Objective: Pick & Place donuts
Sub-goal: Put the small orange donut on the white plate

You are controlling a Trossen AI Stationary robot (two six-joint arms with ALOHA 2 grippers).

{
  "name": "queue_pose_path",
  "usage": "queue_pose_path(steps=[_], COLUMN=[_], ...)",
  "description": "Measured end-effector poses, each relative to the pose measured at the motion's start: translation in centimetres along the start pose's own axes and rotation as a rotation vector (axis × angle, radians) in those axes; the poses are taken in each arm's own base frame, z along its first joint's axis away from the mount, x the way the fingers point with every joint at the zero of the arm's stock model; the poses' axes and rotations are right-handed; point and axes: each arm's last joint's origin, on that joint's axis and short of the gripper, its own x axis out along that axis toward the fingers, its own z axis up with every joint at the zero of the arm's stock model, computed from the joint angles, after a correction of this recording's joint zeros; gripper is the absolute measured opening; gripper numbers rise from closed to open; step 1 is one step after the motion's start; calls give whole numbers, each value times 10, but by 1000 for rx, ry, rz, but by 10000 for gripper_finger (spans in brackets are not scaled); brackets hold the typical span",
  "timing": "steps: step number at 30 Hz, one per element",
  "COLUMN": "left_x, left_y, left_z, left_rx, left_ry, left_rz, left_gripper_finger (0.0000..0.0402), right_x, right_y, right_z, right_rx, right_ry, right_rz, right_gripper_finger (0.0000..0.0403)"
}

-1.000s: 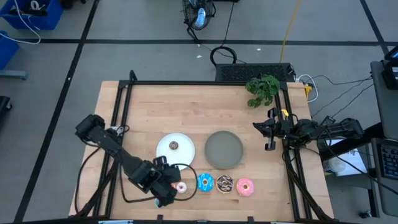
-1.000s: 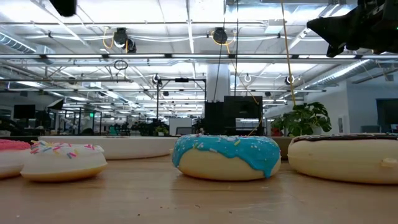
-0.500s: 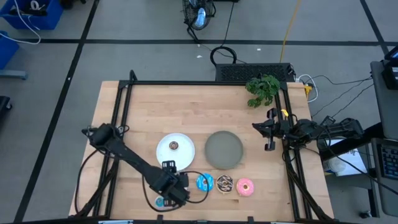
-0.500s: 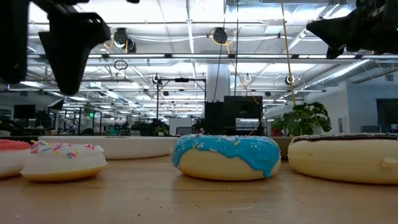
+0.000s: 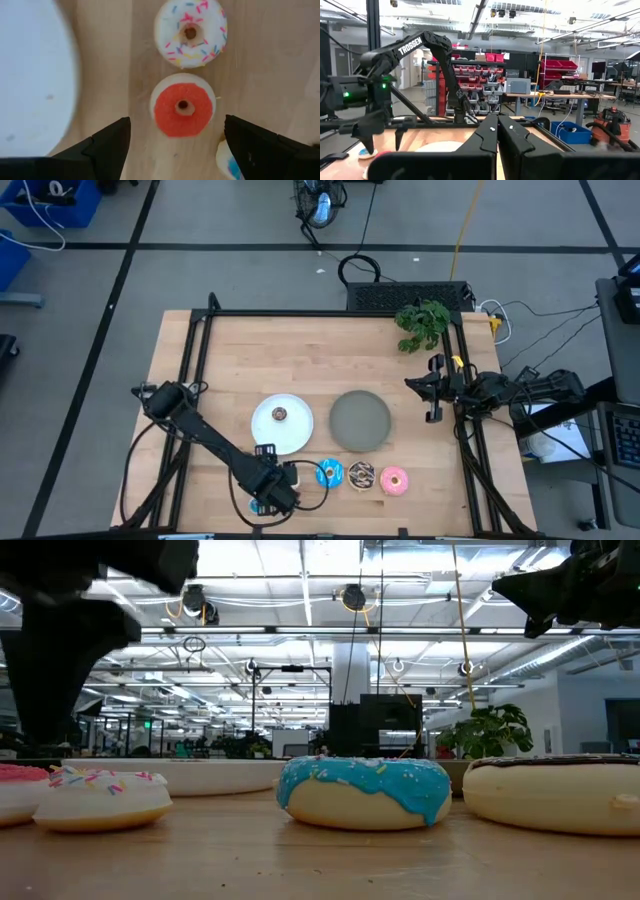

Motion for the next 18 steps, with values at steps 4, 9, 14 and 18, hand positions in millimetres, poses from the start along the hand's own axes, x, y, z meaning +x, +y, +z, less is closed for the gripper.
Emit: queue_pose_path(steps=[4,9,14,18], left_x=[7,11,17,25], left_y=[3,7,12,14], left_z=[-2,3,6,4], left_rx=[14,26,12,13], left_ry=[24,14,35,51], left_rz=[-9,-35,-83,-119], left_gripper_finger=[314,315,314,315], right_x=[0,0,0,0], right_y=[0,0,0,0], right_z=[0,0,0,0], right_rx=[-1,0,-2,-2], right_ry=[0,-4,-4,-4], right_rz=[0,-2,-2,-2], right_gripper_finger=[0,0,0,0])
